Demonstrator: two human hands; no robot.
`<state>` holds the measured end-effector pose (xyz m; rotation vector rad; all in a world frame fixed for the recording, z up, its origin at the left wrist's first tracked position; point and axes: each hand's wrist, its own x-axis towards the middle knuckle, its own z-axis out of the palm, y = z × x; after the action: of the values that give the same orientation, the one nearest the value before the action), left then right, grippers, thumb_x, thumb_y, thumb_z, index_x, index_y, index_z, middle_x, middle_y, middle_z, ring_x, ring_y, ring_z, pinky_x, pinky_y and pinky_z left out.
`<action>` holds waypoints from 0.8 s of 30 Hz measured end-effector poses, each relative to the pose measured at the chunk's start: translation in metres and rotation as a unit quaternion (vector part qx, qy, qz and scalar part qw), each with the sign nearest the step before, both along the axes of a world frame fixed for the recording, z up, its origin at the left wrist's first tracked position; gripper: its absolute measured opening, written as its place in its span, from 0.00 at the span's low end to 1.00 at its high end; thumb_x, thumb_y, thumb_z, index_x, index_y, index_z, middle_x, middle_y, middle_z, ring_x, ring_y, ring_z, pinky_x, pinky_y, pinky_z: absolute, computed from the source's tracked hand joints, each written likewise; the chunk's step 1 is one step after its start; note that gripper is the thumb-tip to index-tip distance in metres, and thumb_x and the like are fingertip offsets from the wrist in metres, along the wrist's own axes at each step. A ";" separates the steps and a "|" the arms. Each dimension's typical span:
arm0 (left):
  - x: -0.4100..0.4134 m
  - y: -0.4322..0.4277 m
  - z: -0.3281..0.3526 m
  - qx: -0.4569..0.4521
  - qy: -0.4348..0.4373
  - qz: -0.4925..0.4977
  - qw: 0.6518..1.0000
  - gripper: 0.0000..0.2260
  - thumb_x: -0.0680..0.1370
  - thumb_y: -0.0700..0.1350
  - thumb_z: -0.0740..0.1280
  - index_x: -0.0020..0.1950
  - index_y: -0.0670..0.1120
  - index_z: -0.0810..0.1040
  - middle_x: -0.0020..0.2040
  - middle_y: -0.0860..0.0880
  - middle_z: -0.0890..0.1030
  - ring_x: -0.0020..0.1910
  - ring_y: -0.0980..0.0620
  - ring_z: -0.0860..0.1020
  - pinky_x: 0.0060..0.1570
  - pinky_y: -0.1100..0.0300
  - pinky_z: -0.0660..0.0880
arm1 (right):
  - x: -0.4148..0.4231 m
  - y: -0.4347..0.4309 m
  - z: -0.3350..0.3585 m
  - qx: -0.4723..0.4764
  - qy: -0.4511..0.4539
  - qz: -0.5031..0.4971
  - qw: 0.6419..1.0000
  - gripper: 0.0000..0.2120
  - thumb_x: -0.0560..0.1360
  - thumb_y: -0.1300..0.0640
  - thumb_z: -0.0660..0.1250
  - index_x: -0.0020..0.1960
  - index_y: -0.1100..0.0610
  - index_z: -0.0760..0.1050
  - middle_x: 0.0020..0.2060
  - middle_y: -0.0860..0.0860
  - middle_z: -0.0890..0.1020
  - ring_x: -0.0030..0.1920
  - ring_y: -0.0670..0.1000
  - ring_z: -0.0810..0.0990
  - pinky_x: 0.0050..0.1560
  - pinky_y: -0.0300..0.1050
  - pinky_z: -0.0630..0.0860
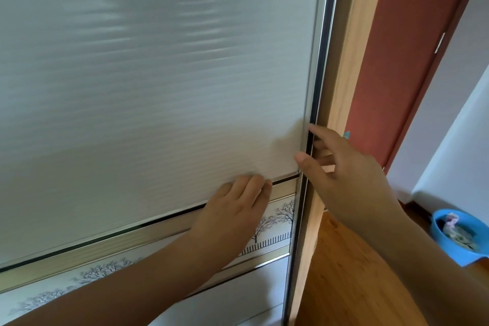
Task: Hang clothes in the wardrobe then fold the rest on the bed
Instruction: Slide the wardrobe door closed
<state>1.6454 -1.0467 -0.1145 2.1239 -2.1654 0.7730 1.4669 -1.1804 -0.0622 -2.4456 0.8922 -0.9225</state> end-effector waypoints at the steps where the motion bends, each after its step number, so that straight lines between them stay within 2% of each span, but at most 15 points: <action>1: -0.002 -0.003 0.000 -0.001 0.003 -0.001 1.000 0.29 0.69 0.42 0.66 0.71 0.38 0.72 0.61 0.42 0.75 0.57 0.42 0.76 0.51 0.49 0.78 | 0.000 -0.001 0.000 -0.038 0.006 -0.005 0.999 0.29 0.80 0.33 0.56 0.78 0.42 0.59 0.59 0.46 0.79 0.55 0.48 0.80 0.52 0.53 0.81; 4: -0.005 -0.007 -0.001 0.001 0.005 0.004 1.000 0.28 0.70 0.43 0.63 0.70 0.38 0.72 0.61 0.42 0.74 0.57 0.42 0.76 0.51 0.48 0.78 | 0.006 -0.003 0.001 -0.079 0.046 0.036 0.995 0.25 0.81 0.40 0.58 0.76 0.43 0.62 0.50 0.44 0.78 0.46 0.44 0.78 0.46 0.50 0.81; 7: -0.004 -0.005 0.000 0.001 0.007 0.001 1.000 0.28 0.70 0.43 0.62 0.71 0.38 0.71 0.62 0.42 0.73 0.57 0.42 0.75 0.52 0.48 0.78 | 0.016 -0.006 0.003 -0.068 0.086 0.084 0.990 0.21 0.81 0.42 0.60 0.73 0.45 0.66 0.55 0.45 0.78 0.50 0.45 0.78 0.52 0.51 0.79; 9: -0.004 -0.004 0.002 0.002 0.014 -0.002 1.000 0.28 0.70 0.44 0.64 0.71 0.38 0.72 0.62 0.42 0.75 0.57 0.42 0.76 0.53 0.48 0.78 | 0.023 -0.008 0.006 -0.071 0.098 0.091 0.988 0.18 0.82 0.44 0.62 0.69 0.47 0.69 0.55 0.46 0.79 0.52 0.48 0.78 0.53 0.52 0.79; 14: -0.004 0.003 0.008 0.021 0.061 -0.011 0.998 0.29 0.70 0.47 0.74 0.69 0.39 0.75 0.63 0.42 0.76 0.60 0.42 0.76 0.57 0.49 0.78 | 0.034 -0.006 0.012 -0.106 0.153 0.080 0.979 0.16 0.80 0.39 0.59 0.61 0.47 0.69 0.52 0.47 0.78 0.48 0.49 0.78 0.50 0.54 0.79; 17: -0.001 0.018 0.010 0.006 0.151 -0.026 0.988 0.24 0.74 0.48 0.72 0.68 0.42 0.76 0.62 0.44 0.77 0.59 0.43 0.76 0.53 0.50 0.79 | 0.037 -0.004 0.013 -0.105 0.170 0.106 0.974 0.17 0.80 0.37 0.56 0.61 0.46 0.72 0.48 0.43 0.80 0.45 0.46 0.79 0.47 0.51 0.79; 20: 0.010 0.050 0.010 0.008 0.244 0.027 0.969 0.21 0.78 0.53 0.64 0.71 0.49 0.74 0.60 0.49 0.77 0.58 0.47 0.76 0.54 0.50 0.78 | 0.051 0.009 0.006 -0.085 0.202 0.171 0.961 0.15 0.80 0.36 0.58 0.60 0.43 0.73 0.43 0.42 0.80 0.42 0.43 0.78 0.42 0.43 0.77; 22: 0.019 0.080 0.008 0.008 0.270 0.090 0.958 0.21 0.78 0.57 0.58 0.70 0.54 0.74 0.57 0.53 0.77 0.56 0.49 0.77 0.54 0.52 0.77 | 0.067 0.022 -0.002 -0.085 0.240 0.227 0.940 0.12 0.80 0.37 0.59 0.57 0.42 0.74 0.44 0.43 0.80 0.43 0.44 0.78 0.44 0.46 0.78; 24: 0.028 0.115 0.004 -0.006 0.289 0.156 0.945 0.21 0.77 0.59 0.57 0.67 0.55 0.75 0.57 0.57 0.77 0.54 0.53 0.77 0.52 0.54 0.77 | 0.088 0.039 -0.011 -0.087 0.286 0.286 0.910 0.12 0.80 0.38 0.60 0.56 0.43 0.73 0.44 0.43 0.79 0.43 0.45 0.77 0.45 0.48 0.77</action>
<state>1.6732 -0.9321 -0.1107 2.3289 -1.5479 0.1197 1.5549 -1.1418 -0.0728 -2.9358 0.1931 -0.0703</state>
